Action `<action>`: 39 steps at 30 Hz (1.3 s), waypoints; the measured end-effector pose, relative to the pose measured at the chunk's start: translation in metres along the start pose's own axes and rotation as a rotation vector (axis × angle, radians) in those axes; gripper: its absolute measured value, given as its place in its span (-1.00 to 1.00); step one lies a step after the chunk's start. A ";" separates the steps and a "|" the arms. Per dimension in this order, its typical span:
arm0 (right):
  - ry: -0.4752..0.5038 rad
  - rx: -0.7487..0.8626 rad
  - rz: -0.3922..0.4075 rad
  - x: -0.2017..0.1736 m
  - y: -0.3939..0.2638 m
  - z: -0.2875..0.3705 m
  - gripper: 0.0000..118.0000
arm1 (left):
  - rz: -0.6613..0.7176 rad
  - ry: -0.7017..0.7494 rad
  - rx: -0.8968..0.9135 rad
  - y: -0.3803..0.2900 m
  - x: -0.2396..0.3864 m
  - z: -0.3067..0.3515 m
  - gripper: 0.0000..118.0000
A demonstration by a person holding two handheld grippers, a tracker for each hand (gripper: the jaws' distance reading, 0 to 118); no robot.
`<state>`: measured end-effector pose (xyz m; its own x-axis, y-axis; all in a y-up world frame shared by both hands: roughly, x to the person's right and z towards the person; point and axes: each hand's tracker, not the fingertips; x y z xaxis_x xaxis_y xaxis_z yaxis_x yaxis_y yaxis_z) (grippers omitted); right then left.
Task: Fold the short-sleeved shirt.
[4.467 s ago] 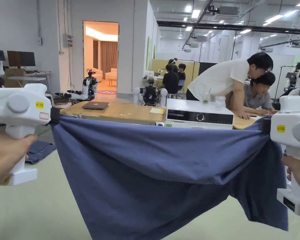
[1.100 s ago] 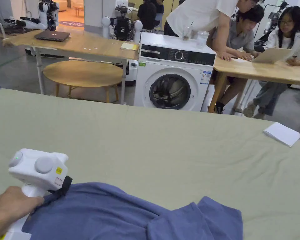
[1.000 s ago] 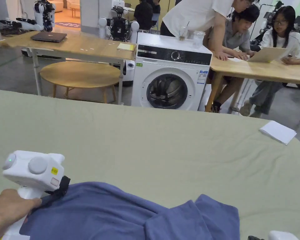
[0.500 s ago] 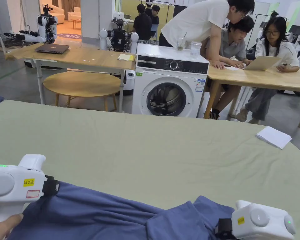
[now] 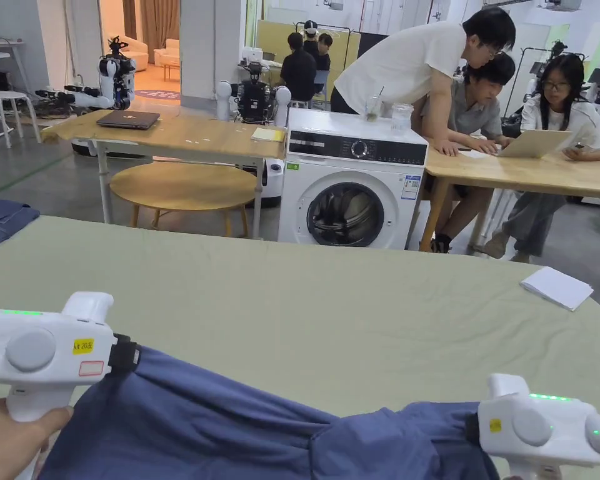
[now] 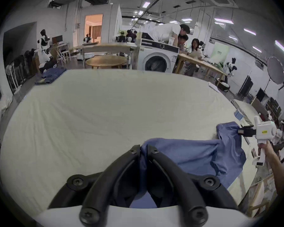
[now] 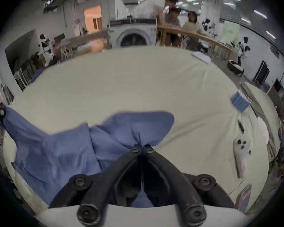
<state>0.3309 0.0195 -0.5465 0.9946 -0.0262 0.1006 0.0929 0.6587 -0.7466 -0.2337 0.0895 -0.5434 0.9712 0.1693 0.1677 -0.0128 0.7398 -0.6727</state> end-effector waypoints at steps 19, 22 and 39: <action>-0.010 0.569 0.114 -0.055 0.147 0.236 -1.00 | 0.044 0.066 0.324 0.117 -0.005 0.171 -0.97; -0.023 0.616 0.113 -0.065 0.173 0.253 -1.00 | 0.060 0.074 0.363 0.143 -0.006 0.184 -0.98; -0.130 0.800 0.149 -0.097 0.316 0.312 -1.00 | 0.037 0.143 0.476 0.288 -0.010 0.224 -0.97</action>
<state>0.2494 0.4648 -0.5870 0.9759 0.1587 0.1498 -0.1498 0.9863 -0.0689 -0.3008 0.4467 -0.5769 0.9905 0.1346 0.0270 -0.1226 0.9558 -0.2673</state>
